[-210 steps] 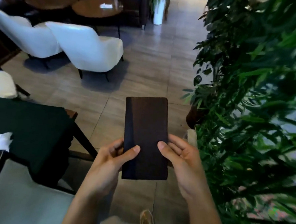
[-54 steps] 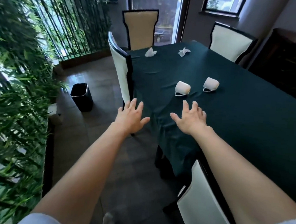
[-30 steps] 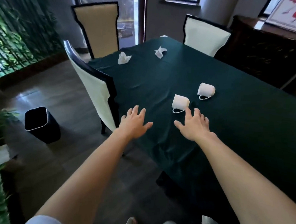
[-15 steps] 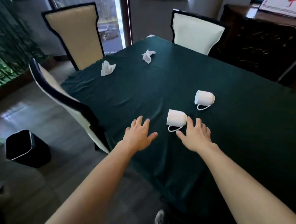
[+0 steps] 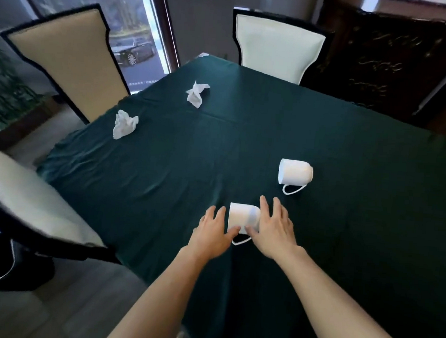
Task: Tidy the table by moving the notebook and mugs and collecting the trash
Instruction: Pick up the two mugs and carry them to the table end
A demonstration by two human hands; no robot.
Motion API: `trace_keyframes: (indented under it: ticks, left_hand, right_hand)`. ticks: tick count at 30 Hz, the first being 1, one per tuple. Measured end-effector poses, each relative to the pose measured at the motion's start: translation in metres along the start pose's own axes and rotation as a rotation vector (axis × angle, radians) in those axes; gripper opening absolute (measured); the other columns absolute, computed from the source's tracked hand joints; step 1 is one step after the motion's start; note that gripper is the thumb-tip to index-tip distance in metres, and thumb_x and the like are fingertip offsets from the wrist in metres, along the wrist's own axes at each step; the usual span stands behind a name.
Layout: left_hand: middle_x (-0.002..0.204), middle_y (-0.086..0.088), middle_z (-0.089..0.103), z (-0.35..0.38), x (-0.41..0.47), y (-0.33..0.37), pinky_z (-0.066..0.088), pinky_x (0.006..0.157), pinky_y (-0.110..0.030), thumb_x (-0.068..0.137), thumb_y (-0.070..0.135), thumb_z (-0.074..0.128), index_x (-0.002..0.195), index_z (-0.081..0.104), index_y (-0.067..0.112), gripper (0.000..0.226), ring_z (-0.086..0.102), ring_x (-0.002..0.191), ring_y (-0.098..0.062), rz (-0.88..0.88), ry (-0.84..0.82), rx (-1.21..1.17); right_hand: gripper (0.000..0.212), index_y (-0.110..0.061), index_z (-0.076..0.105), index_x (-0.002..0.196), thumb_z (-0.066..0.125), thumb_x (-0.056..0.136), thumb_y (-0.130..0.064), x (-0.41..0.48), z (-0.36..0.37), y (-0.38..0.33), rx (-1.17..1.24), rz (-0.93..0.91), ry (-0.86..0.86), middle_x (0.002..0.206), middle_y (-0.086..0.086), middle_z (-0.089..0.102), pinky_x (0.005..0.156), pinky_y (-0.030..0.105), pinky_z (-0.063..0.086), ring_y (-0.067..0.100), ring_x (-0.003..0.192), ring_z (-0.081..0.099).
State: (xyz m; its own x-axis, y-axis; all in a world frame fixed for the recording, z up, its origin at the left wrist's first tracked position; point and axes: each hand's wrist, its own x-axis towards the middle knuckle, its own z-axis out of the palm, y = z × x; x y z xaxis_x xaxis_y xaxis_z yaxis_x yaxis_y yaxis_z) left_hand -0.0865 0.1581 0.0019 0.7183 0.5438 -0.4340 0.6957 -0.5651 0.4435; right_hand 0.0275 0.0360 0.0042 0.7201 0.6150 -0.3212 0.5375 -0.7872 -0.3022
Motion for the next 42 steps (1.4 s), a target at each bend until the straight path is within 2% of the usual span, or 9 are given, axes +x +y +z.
trace_keyframes:
  ticks: [8,13,19,24,27,31,35,38,42]
  left_hand:
    - [0.165,-0.013,0.033,0.007,0.051,-0.002,0.028,0.118,-0.028,0.104,0.043,0.05,0.16,0.029,0.009,0.069,0.033,0.153,-0.025,-0.024,-0.097,-0.29]
    - [0.155,-0.009,0.049,0.012,0.086,-0.023,0.046,0.111,-0.036,0.089,0.068,0.055,0.159,0.033,0.01,0.093,0.054,0.137,-0.022,-0.087,-0.157,-0.404]
    - [0.1,-0.005,0.069,0.013,0.112,-0.033,0.056,0.071,-0.022,0.088,0.057,0.069,0.15,0.048,0.009,0.08,0.067,0.083,-0.008,-0.045,-0.221,-0.489]
    - [0.131,-0.002,0.061,0.012,0.116,-0.031,0.059,0.097,-0.039,0.085,0.066,0.063,0.152,0.044,0.019,0.084,0.066,0.112,-0.016,-0.082,-0.329,-0.542]
    - [0.124,-0.003,0.069,0.007,0.11,-0.031,0.065,0.08,-0.032,0.083,0.07,0.064,0.133,0.051,0.025,0.068,0.071,0.107,-0.018,-0.162,-0.379,-0.708]
    - [0.103,-0.013,0.081,-0.011,0.094,-0.038,0.064,0.089,-0.052,0.097,0.06,0.055,0.113,0.071,0.013,0.052,0.079,0.092,-0.033,-0.255,-0.369,-0.911]
    - [0.09,-0.016,0.082,-0.03,0.067,-0.049,0.063,0.09,-0.051,0.106,0.041,0.051,0.113,0.073,0.011,0.039,0.077,0.069,-0.031,-0.187,-0.353,-0.945]
    - [0.096,-0.013,0.083,-0.036,0.041,-0.065,0.061,0.095,-0.051,0.107,0.03,0.051,0.119,0.072,0.02,0.026,0.08,0.082,-0.039,-0.138,-0.327,-0.889]
    - [0.108,-0.005,0.08,-0.039,-0.002,-0.081,0.061,0.072,-0.037,0.104,0.017,0.054,0.116,0.068,0.025,0.02,0.081,0.078,-0.035,-0.11,-0.307,-0.838]
  right_hand:
    - [0.081,-0.013,0.025,0.158,0.063,0.09,-0.033,0.024,0.022,-0.014,0.057,-0.057,0.001,0.165,0.019,0.022,0.119,0.045,0.032,0.037,0.151,0.024]
    - [0.059,-0.014,0.064,0.123,0.072,0.065,-0.027,0.039,0.037,-0.027,0.127,-0.039,0.146,0.125,0.009,0.066,0.093,0.042,0.056,0.031,0.115,0.065]
    - [0.072,-0.02,0.065,0.116,0.078,0.051,-0.049,0.054,0.034,-0.047,0.105,0.129,0.14,0.109,-0.004,0.069,0.083,0.032,0.055,0.021,0.097,0.067]
    - [0.082,-0.017,0.039,0.151,0.073,0.08,-0.039,0.058,0.028,-0.056,0.021,0.165,0.076,0.144,0.001,0.05,0.109,0.035,0.041,0.024,0.131,0.05]
    - [0.085,-0.017,0.034,0.151,0.077,0.079,-0.035,0.056,0.025,-0.059,0.026,0.182,0.054,0.145,0.002,0.045,0.11,0.035,0.039,0.024,0.132,0.045]
    - [0.084,-0.019,0.039,0.146,0.076,0.075,-0.044,0.036,0.028,-0.061,0.177,0.204,0.136,0.143,-0.003,0.047,0.108,0.029,0.039,0.02,0.131,0.047]
    - [0.081,-0.021,0.044,0.142,0.078,0.073,-0.046,0.007,0.04,-0.062,0.325,0.174,0.235,0.138,-0.005,0.058,0.101,0.022,0.041,0.018,0.123,0.05]
    - [0.081,-0.025,0.044,0.141,0.08,0.072,-0.048,-0.019,0.046,-0.067,0.435,0.15,0.239,0.133,-0.008,0.059,0.096,0.021,0.042,0.017,0.119,0.053]
    - [0.078,-0.032,0.048,0.137,0.082,0.068,-0.048,-0.048,0.059,-0.07,0.512,0.076,0.214,0.131,-0.013,0.055,0.095,0.019,0.045,0.01,0.117,0.057]
